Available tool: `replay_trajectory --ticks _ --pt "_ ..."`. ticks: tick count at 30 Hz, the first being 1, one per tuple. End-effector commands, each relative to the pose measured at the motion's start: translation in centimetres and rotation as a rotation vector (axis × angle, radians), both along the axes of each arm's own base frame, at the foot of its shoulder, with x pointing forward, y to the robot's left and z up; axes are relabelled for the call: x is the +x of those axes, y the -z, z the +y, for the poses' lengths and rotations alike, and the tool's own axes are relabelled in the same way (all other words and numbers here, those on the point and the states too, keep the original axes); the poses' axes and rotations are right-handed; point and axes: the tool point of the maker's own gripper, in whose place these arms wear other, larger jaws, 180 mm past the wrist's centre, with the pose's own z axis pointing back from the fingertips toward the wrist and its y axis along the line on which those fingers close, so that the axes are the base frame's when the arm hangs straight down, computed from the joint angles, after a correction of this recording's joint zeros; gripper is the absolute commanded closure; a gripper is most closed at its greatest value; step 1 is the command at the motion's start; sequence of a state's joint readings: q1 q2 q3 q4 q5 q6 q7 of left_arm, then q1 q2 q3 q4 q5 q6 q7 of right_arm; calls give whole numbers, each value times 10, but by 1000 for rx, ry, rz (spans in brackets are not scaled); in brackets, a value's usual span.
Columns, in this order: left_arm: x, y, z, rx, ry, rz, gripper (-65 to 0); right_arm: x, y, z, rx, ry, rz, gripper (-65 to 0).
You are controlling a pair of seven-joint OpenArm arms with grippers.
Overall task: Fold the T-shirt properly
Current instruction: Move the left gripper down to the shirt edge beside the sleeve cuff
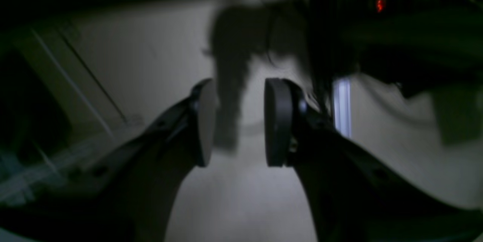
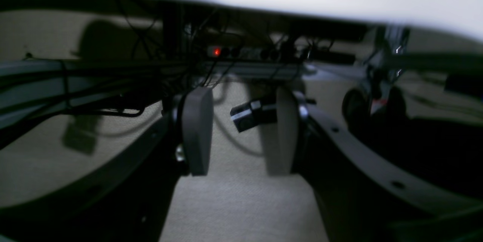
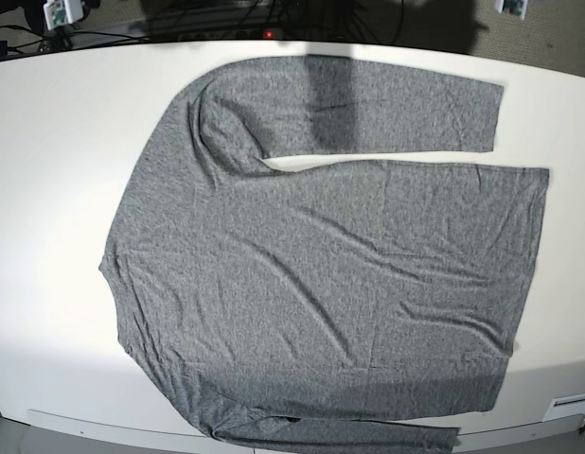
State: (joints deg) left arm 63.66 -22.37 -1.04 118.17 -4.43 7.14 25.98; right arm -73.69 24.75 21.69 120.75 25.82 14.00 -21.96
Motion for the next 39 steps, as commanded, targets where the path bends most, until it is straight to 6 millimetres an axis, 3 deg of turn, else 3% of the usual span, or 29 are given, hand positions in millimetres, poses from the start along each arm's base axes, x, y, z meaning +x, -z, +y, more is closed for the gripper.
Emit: replay_trajectory --ticks 1,6,12,20,23,25,28,32,39 --pt "10 -14 2 23 19 -45 -215 6 -8 3 5 -10 -27 -286" --pt "51 -52 -4 48 63 -199 -215 64 -29 5 -14 -40 -236 -286" --pt "91 -67 -7 43 70 -331 -215 120 -45 -4 -119 -83 -408 -286" --pt "178 -142 -20 199 271 -795 -215 165 -69 -5 -159 -73 -578 -286" --pt "197 -154 -18 219 256 -848 -215 176 -76 -6 -178 -81 -619 -286" --pt "205 -162 -18 224 255 -881 -215 184 -82 -3 -251 -179 -651 -286" --pt "212 -161 -30 194 323 -876 -215 194 -88 10 -366 -432 -680 -286" --pt "205 -137 -50 5 339 -744 -215 198 -90 26 -418 -700 -681 -286" --pt "207 -106 -55 -41 444 -633 -215 200 -88 12 -573 -872 -605 -286"
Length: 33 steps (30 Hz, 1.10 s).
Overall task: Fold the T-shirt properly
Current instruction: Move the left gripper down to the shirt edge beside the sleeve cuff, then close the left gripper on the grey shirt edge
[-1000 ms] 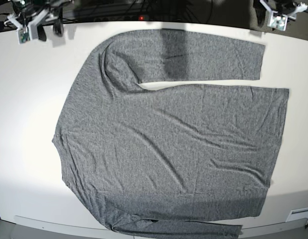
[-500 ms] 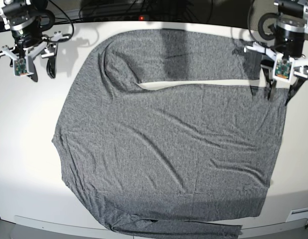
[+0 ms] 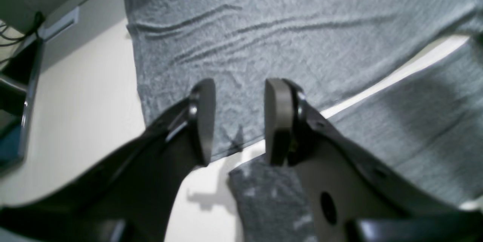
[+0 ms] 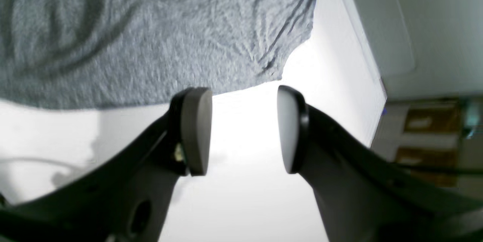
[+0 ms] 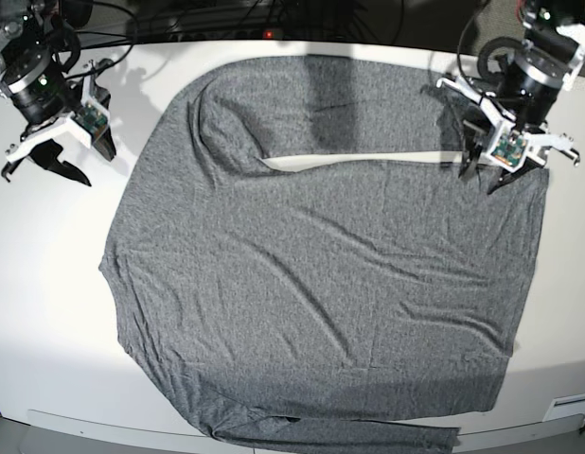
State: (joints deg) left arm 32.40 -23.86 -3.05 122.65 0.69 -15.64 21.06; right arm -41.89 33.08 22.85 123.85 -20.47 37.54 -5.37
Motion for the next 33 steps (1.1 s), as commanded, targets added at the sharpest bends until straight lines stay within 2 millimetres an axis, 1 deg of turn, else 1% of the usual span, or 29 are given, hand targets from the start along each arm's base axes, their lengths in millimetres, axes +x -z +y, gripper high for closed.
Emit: replay_trajectory --ticks 1,3,6,8,12,15,21,26,30,33 --pt "2 0 1 17 43 -4 -215 3 -7 2 -16 -27 -21 -286" --pt "1 18 7 60 109 47 -215 1 -6 3 -19 -31 -11 -286" --pt "1 35 28 128 149 79 -218 1 -4 0 -29 -21 -1 -286" --pt "3 42 44 217 178 73 -222 1 -4 0 -29 -20 0 -286" --pt "7 51 70 369 256 38 -270 1 -4 1 -21 -20 0 -286" --pt "10 61 87 454 303 25 -272 0 -4 1 -21 -21 3 -286" --pt "16 83 119 582 328 55 -272 0 -4 1 -18 -21 2 -286" --pt "18 85 140 669 371 74 -272 0 -4 1 -18 -21 3 -286" --pt "17 83 148 727 454 59 -272 0 -4 1 -17 -21 2 -286" --pt "14 84 149 763 524 47 -271 0 -4 1 -17 -21 1 -286"
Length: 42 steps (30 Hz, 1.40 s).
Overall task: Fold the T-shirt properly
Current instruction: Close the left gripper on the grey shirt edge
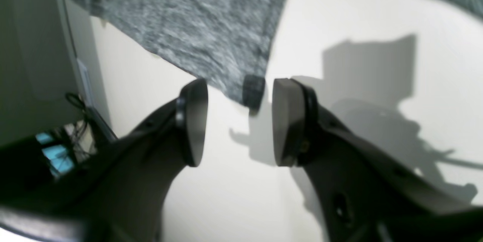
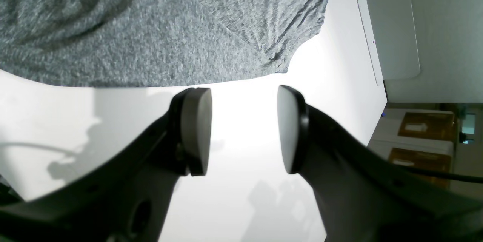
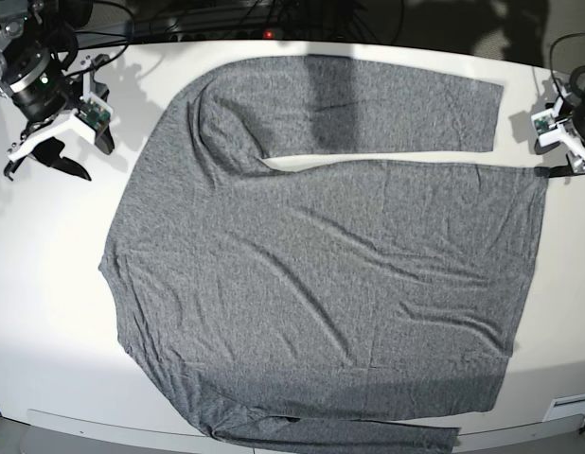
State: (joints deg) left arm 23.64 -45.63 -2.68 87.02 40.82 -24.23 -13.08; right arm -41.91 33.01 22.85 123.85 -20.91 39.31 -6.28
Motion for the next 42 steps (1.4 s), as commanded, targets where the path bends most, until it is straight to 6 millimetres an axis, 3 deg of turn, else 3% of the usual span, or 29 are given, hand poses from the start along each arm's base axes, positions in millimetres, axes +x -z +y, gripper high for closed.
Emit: replay_trajectory --ticks 1,8,13,22,29,31,35,39,42 --pt "8 -11 0 5 28 -36 -271 4 -9 2 0 -17 -31 -286" --pt "5 -9 -15 -47 65 -42 -268 4 -12 14 109 -14 -27 -286" --pt "9 -1 -11 -67 17 -41 -253 3 -16 23 201 -10 -23 -286" --pt "28 31 4 -53 -39 18 -251 3 -16 23 207 -9 -22 -286" --pt "24 68 3 24 8 126 -250 3 -15 23 206 -7 -21 -286" --pt "18 78 4 38 18 163 -204 3 -15 23 206 -7 -20 -286" --pt "4 90 0 38 32 207 0 3 -15 23 205 -7 -21 -286" --pt "2 90 -1 18 24 209 0 2 -12 18 185 16 -4 -286" --pt "6 86 -7 -53 -21 199 0 -1 -2 3 121 77 42 -286"
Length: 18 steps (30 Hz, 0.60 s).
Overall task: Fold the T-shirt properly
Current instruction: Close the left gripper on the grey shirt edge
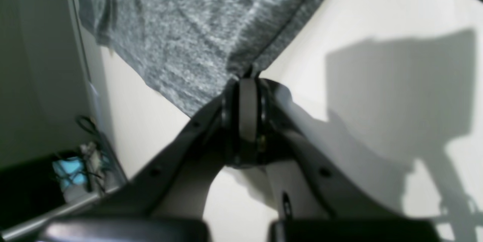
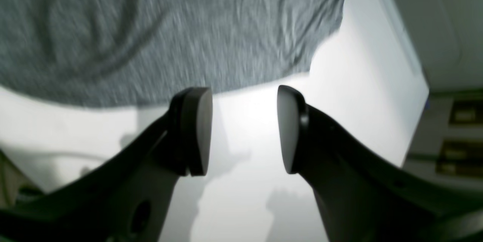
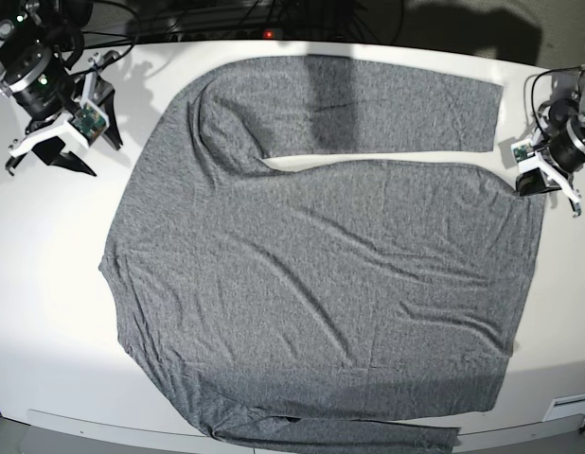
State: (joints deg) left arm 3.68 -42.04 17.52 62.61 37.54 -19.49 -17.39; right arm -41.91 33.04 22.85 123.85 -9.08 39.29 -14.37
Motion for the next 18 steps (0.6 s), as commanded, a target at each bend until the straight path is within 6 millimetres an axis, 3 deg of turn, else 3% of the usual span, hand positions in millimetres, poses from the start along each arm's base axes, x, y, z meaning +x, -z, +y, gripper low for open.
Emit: replay_trajectory --ticks 1,8,13,18 --pt "-20 12 4 9 -2 96 0 4 -7 -3 -28 -4 -21 -286" --pt "-15 6 -4 -45 -25 79 0 -13 16 -5 -169 -209 94 -288" --pt "-9 0 -13 -58 -4 55 0 -36 46 14 -188 -328 187 -435" --pt "-5 -5 -19 -67 12 39 0 -66 87 33 -212 -427 293 -441"
